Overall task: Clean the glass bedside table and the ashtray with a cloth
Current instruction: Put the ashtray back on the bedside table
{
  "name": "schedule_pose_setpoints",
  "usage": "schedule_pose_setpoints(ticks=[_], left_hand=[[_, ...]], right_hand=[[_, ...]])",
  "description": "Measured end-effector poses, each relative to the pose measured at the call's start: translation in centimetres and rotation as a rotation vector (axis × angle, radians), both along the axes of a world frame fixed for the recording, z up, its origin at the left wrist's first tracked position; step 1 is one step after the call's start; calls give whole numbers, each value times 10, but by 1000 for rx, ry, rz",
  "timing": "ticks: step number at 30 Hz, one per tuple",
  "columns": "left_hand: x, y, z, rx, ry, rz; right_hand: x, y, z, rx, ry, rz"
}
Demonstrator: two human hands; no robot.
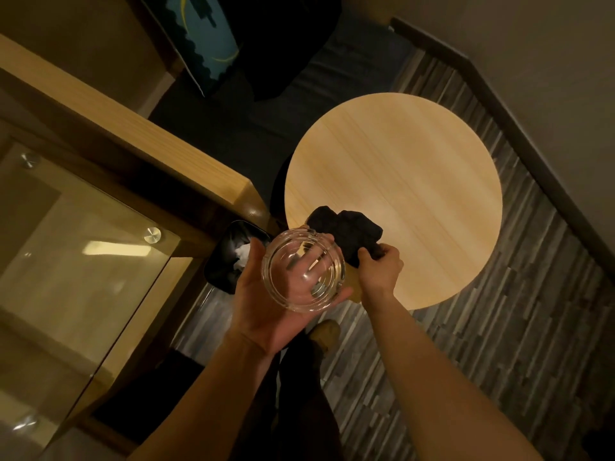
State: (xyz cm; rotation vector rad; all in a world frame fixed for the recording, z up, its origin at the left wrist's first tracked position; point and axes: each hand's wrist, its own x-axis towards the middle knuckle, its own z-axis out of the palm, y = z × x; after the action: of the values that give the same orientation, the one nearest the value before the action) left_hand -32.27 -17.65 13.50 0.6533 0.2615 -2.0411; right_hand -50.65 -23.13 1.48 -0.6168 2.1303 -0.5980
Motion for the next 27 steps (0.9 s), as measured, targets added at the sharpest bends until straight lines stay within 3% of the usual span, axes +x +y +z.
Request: schedule_pose_setpoints(ticks=[3, 10, 17, 19, 23, 27], left_hand=[[-2, -3, 18, 112, -38, 93], [-6, -8, 112, 154, -92, 154], [-9, -6, 194, 110, -331, 223], [-2, 1, 212, 41, -511, 199], [31, 22, 240, -108, -1097, 48], [78, 37, 260, -174, -1330, 9]], right_hand=[[-12, 5, 34, 109, -90, 69], [8, 36, 236, -151, -585, 351], [31, 57, 334, -316, -483, 466], [34, 55, 351, -329, -470, 475], [42, 41, 386, -343, -427, 585], [62, 31, 408, -346, -418, 737]])
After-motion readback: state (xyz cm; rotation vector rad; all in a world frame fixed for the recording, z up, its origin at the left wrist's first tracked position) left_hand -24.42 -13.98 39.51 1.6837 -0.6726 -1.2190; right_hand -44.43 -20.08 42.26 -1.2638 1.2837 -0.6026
